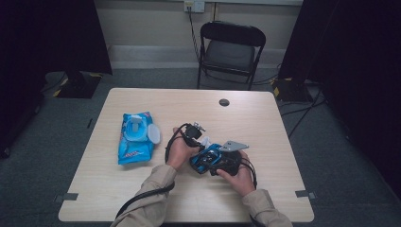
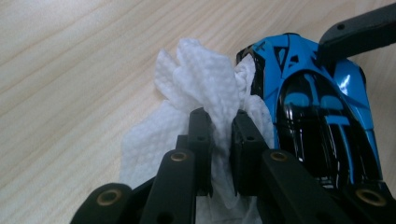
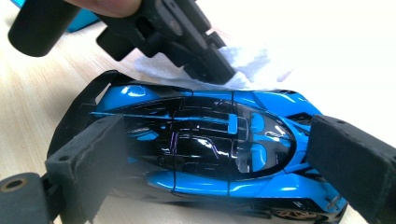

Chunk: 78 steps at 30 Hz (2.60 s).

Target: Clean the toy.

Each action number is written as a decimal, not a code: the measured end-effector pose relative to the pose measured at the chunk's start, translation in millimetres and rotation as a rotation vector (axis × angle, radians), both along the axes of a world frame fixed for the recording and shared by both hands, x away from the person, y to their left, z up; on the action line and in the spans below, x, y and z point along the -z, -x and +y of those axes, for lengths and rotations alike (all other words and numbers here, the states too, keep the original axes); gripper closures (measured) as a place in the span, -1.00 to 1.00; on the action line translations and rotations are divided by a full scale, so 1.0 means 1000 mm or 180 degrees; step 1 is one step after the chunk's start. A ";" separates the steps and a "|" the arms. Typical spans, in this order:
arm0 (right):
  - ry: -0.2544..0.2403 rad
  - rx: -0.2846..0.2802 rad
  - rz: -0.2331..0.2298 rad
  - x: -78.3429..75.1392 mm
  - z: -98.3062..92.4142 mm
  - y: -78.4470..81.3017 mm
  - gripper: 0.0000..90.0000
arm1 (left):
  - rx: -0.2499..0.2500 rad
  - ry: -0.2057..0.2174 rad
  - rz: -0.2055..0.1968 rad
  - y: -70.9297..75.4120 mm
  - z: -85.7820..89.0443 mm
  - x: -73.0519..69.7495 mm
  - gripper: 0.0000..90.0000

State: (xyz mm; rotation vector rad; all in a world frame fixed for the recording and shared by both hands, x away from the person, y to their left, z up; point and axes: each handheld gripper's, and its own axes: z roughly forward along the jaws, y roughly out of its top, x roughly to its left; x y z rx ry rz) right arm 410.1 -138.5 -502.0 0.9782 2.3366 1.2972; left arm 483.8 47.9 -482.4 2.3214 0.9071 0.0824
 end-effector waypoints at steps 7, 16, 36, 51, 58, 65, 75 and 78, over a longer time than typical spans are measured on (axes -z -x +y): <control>-0.0002 0.0002 0.0002 0.000 0.000 0.000 -0.89 | 0.0015 -0.0028 0.0023 0.006 0.007 -0.001 0.79; -0.0001 0.0002 0.0002 0.000 0.000 0.000 -0.89 | 0.0023 -0.0059 0.0057 0.012 0.016 -0.002 0.79; -0.0002 0.0002 0.0003 0.000 0.000 0.000 -0.89 | 0.0003 -0.0058 0.0161 0.025 0.039 -0.003 0.79; -0.0001 0.0003 0.0001 0.000 0.000 0.000 -0.89 | -0.0048 0.0033 0.0238 0.041 0.056 -0.003 0.79; -0.0001 0.0005 0.0002 0.000 0.000 0.000 -0.89 | -0.0069 0.0016 0.0246 0.046 0.063 -0.007 0.79; -0.0002 0.0006 0.0003 0.000 0.000 0.000 -0.89 | -0.0129 0.0100 0.0215 0.044 0.071 -0.017 0.79; -0.0001 0.0004 0.0001 0.000 0.000 0.000 -0.89 | -0.0154 0.0192 0.0076 0.033 0.059 -0.036 0.79; -0.0001 0.0005 0.0002 0.000 0.000 0.000 -0.89 | -0.0131 0.0202 0.0043 0.029 0.052 -0.041 0.80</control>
